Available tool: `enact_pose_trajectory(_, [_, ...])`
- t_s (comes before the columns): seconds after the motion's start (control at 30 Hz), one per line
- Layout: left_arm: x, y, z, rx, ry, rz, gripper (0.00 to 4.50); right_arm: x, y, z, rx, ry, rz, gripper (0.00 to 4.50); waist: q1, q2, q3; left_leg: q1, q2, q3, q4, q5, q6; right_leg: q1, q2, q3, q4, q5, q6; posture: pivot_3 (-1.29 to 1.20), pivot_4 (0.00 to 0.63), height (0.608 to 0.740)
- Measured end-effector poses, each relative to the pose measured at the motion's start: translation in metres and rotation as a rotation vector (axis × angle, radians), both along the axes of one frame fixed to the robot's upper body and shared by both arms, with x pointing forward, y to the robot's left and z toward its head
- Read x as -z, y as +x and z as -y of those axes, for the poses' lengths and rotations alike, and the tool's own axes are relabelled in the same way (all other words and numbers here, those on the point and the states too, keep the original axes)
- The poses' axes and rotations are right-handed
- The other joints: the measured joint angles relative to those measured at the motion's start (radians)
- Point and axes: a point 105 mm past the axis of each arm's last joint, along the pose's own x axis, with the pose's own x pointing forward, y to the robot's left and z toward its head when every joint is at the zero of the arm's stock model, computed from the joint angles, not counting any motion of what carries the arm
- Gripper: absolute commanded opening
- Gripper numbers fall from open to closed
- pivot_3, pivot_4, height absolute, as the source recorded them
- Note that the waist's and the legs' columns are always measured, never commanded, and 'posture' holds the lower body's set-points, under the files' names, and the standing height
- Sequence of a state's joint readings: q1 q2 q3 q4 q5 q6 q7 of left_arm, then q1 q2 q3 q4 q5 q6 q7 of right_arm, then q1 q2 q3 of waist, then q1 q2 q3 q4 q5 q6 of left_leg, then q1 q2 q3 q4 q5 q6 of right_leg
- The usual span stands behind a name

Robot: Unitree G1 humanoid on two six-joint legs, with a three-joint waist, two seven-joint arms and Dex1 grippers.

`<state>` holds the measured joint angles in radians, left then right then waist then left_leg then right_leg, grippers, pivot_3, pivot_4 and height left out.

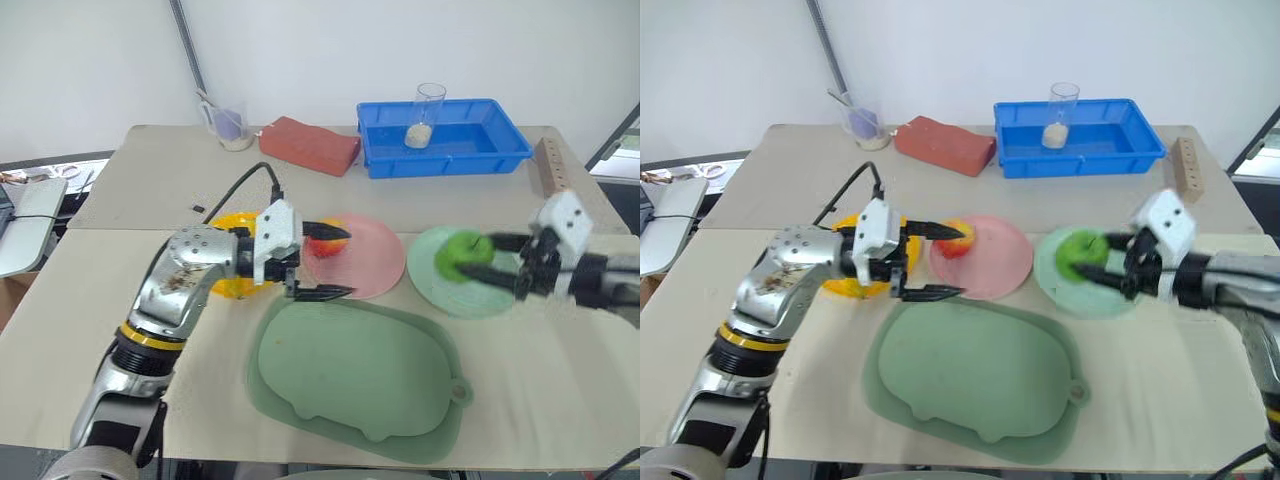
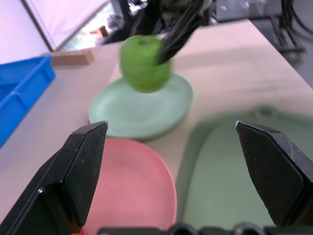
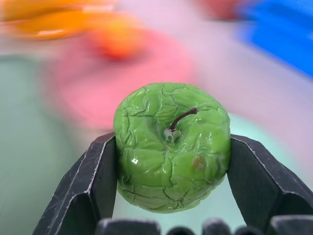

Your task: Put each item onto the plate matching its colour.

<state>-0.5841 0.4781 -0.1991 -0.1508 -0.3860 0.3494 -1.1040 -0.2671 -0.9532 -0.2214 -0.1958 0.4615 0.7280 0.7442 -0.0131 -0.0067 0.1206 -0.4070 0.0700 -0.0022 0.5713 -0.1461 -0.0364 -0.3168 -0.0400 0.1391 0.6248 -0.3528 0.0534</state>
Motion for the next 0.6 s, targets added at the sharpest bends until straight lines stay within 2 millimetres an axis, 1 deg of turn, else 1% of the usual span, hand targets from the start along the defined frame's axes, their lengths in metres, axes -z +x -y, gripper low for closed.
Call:
enact_pose_trajectory(0.07, [0.000,0.003,0.002,-0.019,-0.014,-0.003,4.50,0.011,0.007,0.009,0.064,0.001,-0.020,2.93,0.000,0.000,0.000,0.000,0.000,0.000,0.000,0.000,0.000,0.000,0.000,0.000,0.001,0.000,0.000,0.00,0.150,0.740])
enact_pose_trajectory(0.13, [0.000,0.005,0.003,-0.035,-0.023,-0.005,4.50,0.021,0.017,0.010,0.111,0.023,-0.032,2.93,-0.002,0.001,-0.001,0.000,0.000,0.000,0.000,0.000,0.000,0.000,0.000,0.000,0.001,0.000,0.000,0.00,0.150,0.740])
enact_pose_trajectory(0.23, [-0.001,0.006,0.006,-0.044,-0.036,0.004,4.50,0.028,0.025,0.014,0.161,0.034,-0.040,2.93,-0.002,0.002,0.000,0.000,0.000,0.000,0.000,0.000,0.000,0.000,0.000,0.001,0.002,0.000,0.000,0.00,0.150,0.740])
enact_pose_trajectory(0.3, [-0.001,0.007,0.006,-0.051,-0.031,0.007,4.50,0.031,0.028,0.014,0.172,0.032,-0.047,3.92,-0.002,0.003,-0.001,0.000,0.000,0.000,0.000,0.000,0.000,0.000,0.000,0.001,0.002,0.000,0.000,0.00,0.150,0.740])
enact_pose_trajectory(0.37, [0.000,0.007,0.005,-0.052,-0.029,0.008,4.50,0.035,0.028,0.012,0.168,0.026,-0.058,4.47,-0.001,0.003,-0.001,0.000,-0.001,0.000,0.000,0.000,0.000,0.000,0.000,0.001,0.002,0.000,0.000,0.00,0.150,0.740])
enact_pose_trajectory(0.6, [0.001,0.009,0.001,-0.067,-0.024,0.002,4.50,0.034,0.025,0.009,0.128,0.046,-0.072,4.47,0.000,0.003,0.000,0.000,-0.001,0.000,0.000,0.000,0.000,0.001,0.000,0.001,0.002,0.000,0.000,0.00,0.150,0.740])
